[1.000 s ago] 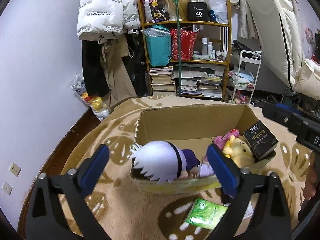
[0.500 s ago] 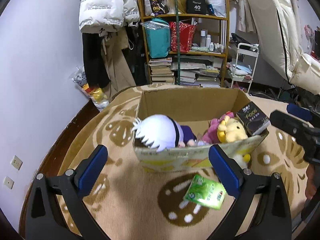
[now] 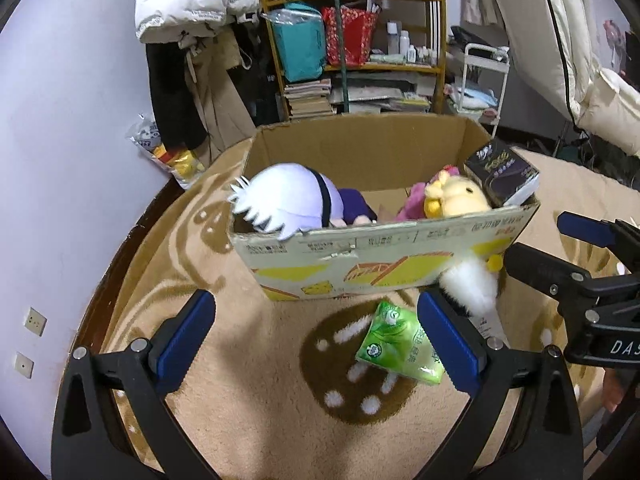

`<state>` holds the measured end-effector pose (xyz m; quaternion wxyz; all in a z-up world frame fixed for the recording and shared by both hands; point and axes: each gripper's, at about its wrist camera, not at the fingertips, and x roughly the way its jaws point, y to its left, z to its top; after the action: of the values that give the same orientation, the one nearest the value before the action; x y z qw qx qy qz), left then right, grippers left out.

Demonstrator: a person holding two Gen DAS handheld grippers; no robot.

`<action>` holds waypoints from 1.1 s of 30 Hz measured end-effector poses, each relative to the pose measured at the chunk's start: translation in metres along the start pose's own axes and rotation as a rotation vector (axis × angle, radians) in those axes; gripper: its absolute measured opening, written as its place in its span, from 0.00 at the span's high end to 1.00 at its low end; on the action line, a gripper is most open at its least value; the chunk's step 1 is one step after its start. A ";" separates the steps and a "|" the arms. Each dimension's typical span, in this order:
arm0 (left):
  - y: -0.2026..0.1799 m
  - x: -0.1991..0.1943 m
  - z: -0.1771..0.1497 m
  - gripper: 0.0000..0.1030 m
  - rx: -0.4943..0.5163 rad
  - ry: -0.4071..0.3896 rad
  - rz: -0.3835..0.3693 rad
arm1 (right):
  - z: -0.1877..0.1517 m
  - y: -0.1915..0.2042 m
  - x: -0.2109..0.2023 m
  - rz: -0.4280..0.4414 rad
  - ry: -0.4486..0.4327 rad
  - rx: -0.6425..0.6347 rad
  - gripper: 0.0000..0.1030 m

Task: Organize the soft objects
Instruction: 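Move the left gripper to the green tissue pack while the right moves to the white pompom keychain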

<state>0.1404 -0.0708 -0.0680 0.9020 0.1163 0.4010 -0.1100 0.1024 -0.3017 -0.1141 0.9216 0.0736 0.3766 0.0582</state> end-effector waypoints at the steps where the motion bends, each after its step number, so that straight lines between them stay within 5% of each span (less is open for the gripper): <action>1: -0.001 0.002 -0.001 0.03 0.000 0.007 -0.003 | -0.002 -0.001 0.003 0.000 0.010 0.007 0.01; 7: -0.008 0.021 -0.005 0.03 0.030 0.047 -0.016 | -0.006 -0.008 0.020 -0.001 0.056 0.043 0.01; 22: -0.031 0.052 -0.021 0.03 0.040 0.175 -0.201 | -0.015 -0.022 0.061 0.047 0.179 0.140 0.01; 33: -0.058 0.075 -0.035 0.03 0.112 0.226 -0.206 | -0.022 -0.018 0.088 0.083 0.256 0.142 0.43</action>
<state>0.1480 -0.1237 -0.1535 0.8273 0.1362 0.5028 -0.2101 0.1501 -0.3032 -0.1936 0.8554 0.1462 0.4908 0.0782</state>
